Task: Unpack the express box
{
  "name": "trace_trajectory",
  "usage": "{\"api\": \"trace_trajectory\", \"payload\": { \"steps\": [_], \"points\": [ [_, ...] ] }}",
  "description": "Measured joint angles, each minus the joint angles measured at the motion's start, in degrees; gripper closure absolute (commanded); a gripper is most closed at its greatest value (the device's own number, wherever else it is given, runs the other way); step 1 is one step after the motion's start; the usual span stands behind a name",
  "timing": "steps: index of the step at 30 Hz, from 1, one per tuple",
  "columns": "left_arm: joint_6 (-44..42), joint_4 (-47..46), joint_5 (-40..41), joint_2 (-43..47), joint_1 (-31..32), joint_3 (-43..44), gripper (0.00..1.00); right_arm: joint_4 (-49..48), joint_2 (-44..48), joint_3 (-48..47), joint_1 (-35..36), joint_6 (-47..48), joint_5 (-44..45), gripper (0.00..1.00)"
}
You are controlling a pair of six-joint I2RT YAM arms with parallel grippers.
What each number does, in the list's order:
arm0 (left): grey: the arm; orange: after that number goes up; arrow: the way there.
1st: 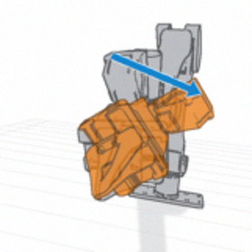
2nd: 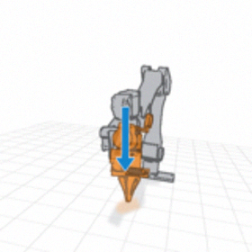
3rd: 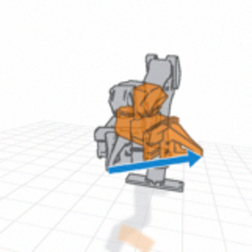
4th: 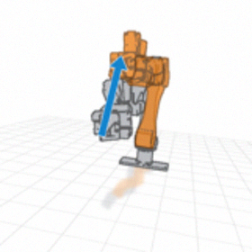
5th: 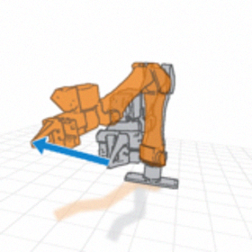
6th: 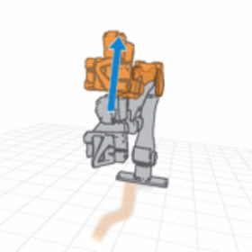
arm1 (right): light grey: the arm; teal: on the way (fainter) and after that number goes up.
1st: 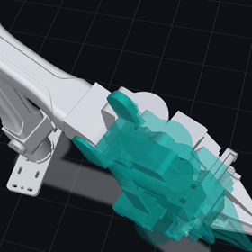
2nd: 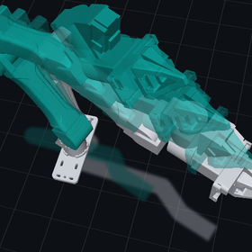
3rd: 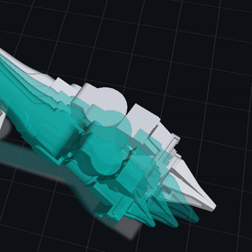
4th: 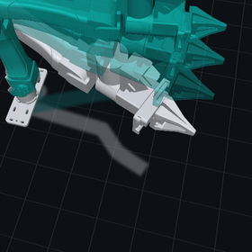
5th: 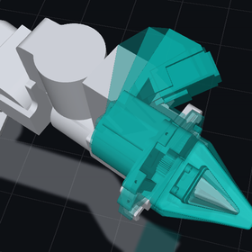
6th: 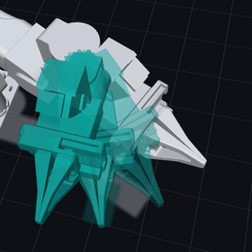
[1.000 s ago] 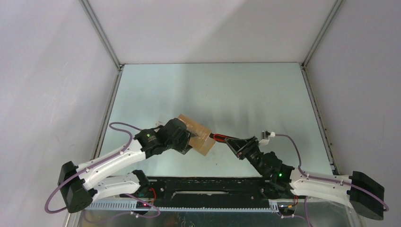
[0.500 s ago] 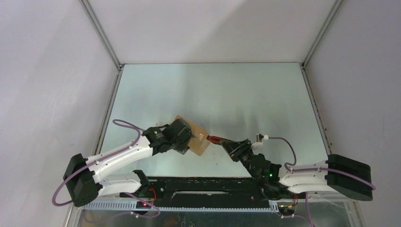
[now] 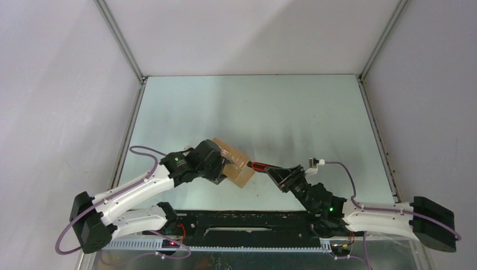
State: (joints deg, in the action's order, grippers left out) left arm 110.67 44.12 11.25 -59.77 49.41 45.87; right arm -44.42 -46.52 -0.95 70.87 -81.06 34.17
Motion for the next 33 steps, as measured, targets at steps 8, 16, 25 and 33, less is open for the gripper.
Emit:
{"api": "trace_trajectory", "payload": {
  "steps": [8,16,25,33],
  "points": [
    [0.0,-0.9,-2.9,1.8,-0.4,-0.2,1.00,10.1,11.8,0.4,-3.5,1.2,-5.6,1.00],
    [-0.2,-0.5,-2.6,-0.7,-1.0,-0.2,1.00,8.1,7.0,0.3,-3.1,2.4,-5.2,1.00],
    [-1.6,2.4,0.2,-4.9,-1.0,1.3,1.00,-2.6,-8.4,-1.4,1.8,4.1,1.5,1.00],
    [-1.0,4.6,4.2,-7.0,0.2,3.5,1.00,-8.9,-16.4,-3.5,2.2,4.8,2.9,1.00]
  ]
}}
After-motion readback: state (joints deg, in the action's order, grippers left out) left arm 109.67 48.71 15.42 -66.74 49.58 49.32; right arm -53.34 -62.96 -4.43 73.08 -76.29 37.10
